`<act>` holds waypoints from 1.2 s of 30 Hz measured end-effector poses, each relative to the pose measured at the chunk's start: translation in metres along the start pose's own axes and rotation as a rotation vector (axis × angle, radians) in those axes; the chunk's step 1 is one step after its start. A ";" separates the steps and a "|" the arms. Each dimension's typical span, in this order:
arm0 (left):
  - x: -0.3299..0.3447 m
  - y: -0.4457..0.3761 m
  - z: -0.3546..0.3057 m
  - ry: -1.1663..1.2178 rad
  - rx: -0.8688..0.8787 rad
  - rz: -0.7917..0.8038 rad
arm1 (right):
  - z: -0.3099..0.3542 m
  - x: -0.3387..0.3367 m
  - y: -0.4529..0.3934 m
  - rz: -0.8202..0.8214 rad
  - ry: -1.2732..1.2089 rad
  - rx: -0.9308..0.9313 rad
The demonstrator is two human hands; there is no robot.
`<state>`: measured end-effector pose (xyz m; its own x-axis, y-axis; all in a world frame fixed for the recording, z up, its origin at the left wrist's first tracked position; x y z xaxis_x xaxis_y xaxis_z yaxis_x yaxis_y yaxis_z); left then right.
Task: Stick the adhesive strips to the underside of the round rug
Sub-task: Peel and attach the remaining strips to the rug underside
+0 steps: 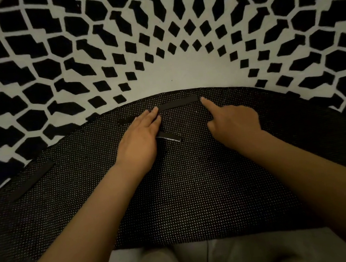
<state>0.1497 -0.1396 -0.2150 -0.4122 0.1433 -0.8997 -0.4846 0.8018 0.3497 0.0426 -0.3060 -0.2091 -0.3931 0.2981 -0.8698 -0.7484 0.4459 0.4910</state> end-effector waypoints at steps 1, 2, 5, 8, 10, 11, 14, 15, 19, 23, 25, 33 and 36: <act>0.000 0.000 0.001 0.013 0.000 0.013 | 0.000 0.000 0.000 -0.003 -0.022 -0.011; 0.000 -0.001 0.001 0.035 0.005 0.014 | 0.000 -0.001 0.000 -0.013 -0.070 -0.016; -0.007 0.004 -0.004 0.229 -0.037 -0.103 | -0.010 -0.004 0.007 -0.071 -0.350 0.045; -0.015 0.020 -0.020 0.574 -0.218 -0.258 | -0.026 0.001 0.028 -0.121 -0.548 0.051; -0.011 0.027 -0.032 0.607 -0.236 -0.254 | -0.033 0.004 0.039 -0.099 -0.529 0.023; -0.007 0.028 -0.037 0.534 -0.199 -0.234 | -0.033 0.005 0.040 -0.081 -0.507 0.008; 0.002 0.023 -0.036 0.216 -0.094 -0.150 | -0.021 -0.001 0.029 -0.062 -0.443 -0.053; 0.003 0.021 -0.033 0.138 -0.071 -0.128 | -0.014 -0.005 0.023 -0.065 -0.403 -0.083; 0.004 0.017 -0.026 0.005 -0.113 -0.019 | 0.014 -0.003 0.001 0.039 -0.149 -0.128; 0.004 0.017 -0.026 -0.003 -0.137 0.000 | 0.018 0.002 -0.007 0.115 -0.117 -0.071; 0.004 0.016 -0.028 -0.006 -0.144 0.003 | 0.016 0.003 -0.005 0.069 -0.197 -0.057; 0.003 0.018 -0.027 0.187 -0.113 -0.116 | 0.012 -0.012 -0.011 0.108 -0.265 -0.042; -0.005 0.026 -0.035 0.697 -0.251 -0.376 | -0.001 0.004 0.001 0.028 -0.687 0.021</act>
<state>0.1119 -0.1395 -0.1926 -0.5316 -0.5668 -0.6294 -0.8092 0.5593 0.1799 0.0398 -0.3056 -0.2118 0.0211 0.7741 -0.6327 -0.7294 0.4447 0.5198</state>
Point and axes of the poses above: each hand's wrist, its own y-axis away from the middle knuckle, its own x-axis out of the palm, z = x × y, the point moved 3 cm from there along -y, towards the middle knuckle, and after that the axes turned 4 degrees about z, right-handed, at the moved point
